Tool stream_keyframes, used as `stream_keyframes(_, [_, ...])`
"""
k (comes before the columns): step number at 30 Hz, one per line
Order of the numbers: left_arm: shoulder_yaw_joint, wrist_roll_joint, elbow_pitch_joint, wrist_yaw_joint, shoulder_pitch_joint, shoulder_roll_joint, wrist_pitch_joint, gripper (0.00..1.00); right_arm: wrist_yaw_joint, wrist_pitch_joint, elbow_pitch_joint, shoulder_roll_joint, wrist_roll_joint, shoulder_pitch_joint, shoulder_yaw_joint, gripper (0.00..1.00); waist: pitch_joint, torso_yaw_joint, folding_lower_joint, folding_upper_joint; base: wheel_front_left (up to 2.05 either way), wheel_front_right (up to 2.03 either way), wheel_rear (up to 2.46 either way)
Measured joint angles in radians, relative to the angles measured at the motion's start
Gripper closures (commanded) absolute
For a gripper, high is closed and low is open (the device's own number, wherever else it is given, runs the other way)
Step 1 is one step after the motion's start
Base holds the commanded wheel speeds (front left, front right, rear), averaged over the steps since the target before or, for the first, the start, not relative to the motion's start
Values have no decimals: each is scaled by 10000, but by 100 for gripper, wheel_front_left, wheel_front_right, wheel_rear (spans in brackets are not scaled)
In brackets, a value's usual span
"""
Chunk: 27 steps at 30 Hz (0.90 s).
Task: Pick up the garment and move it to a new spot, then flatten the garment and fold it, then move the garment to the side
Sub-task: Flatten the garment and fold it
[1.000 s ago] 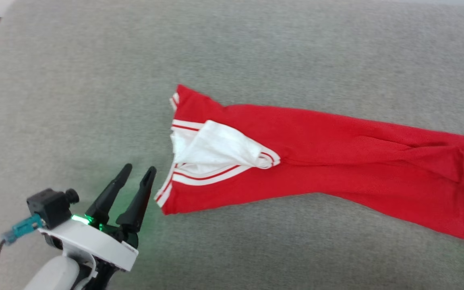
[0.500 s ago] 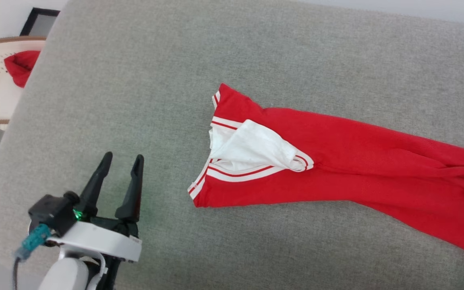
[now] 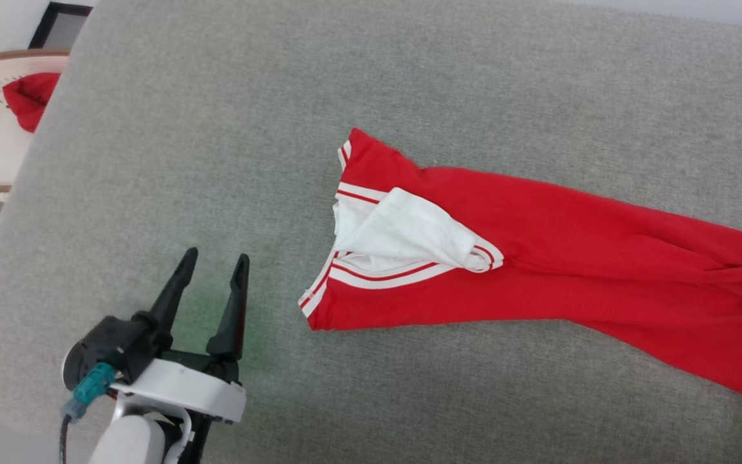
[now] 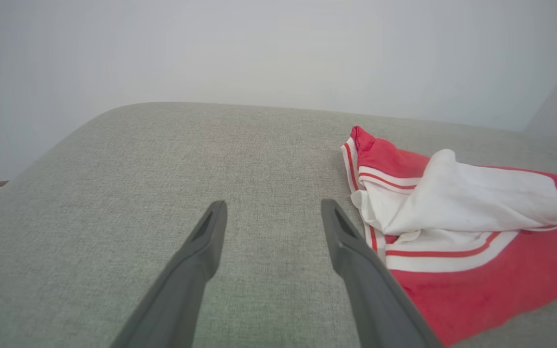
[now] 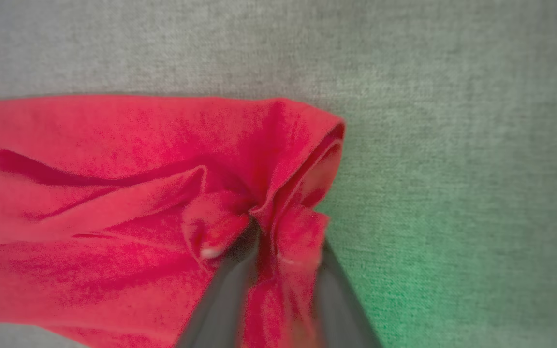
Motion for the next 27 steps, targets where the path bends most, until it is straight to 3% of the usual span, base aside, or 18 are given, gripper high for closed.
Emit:
stream_keyframes(13, [370,-63,-460,-2,12,322,0,0,6,-1336,121,-75,357,-459,-464,100,226,-788,0,0,0,0,0])
stream_keyframes(23, [644,-96,-786,-8,6,713,0,0,4,-2849,1016,-1559,-245,-836,-2203,100,699,-1408,0,0,0,0,0])
stream_keyframes(27, [623,-94,-755,-17,8,736,0,0,4,-3083,1478,-1891,-332,-978,-2336,100,777,-1569,-1,0,0,0,0])
